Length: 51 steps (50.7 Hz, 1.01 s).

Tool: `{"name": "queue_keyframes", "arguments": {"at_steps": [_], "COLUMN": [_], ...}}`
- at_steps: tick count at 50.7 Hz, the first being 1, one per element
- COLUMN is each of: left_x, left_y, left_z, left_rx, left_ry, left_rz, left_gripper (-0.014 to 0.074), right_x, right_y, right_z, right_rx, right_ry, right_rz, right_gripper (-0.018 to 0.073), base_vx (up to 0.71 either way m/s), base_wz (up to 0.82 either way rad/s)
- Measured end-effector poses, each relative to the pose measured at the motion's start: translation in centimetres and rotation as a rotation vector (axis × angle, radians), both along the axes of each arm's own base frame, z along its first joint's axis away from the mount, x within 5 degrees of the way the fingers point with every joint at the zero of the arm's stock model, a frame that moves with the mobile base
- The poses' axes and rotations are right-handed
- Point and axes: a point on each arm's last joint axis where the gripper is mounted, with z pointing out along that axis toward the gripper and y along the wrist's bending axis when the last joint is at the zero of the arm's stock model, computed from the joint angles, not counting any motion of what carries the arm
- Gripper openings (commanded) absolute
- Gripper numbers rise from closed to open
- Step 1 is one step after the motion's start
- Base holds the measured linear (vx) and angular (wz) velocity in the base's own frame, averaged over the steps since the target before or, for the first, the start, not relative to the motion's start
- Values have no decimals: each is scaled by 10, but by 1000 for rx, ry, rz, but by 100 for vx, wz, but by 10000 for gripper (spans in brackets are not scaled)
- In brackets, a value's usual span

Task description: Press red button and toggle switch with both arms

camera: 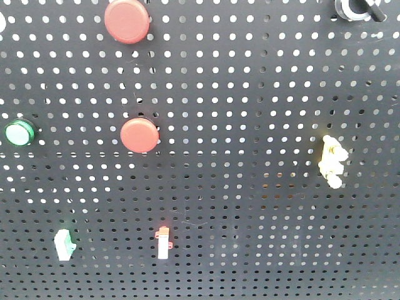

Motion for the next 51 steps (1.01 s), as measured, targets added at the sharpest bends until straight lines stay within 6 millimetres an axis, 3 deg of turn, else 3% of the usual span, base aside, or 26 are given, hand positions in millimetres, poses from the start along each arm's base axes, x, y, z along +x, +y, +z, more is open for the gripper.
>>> {"name": "queue_keyframes", "arguments": {"at_steps": [38,47,51], "left_x": [0,0,0], "left_y": [0,0,0], "left_z": [0,0,0], "left_rx": [-5,-5,-5], "left_ry": [-1,-1,-1], "left_rz": [0,0,0], "left_gripper": [1,1,1], "right_x": [0,1,5], "right_y": [0,-2,-6], "right_z": [0,-2,-15], "right_rx": [2,149,199], "right_ry": [1,69,123], "right_rz": [0,-19,-80], "right_gripper": [-3,-3,-3], "base_vx": [0,0,0], "base_wz": [0,0,0]}}
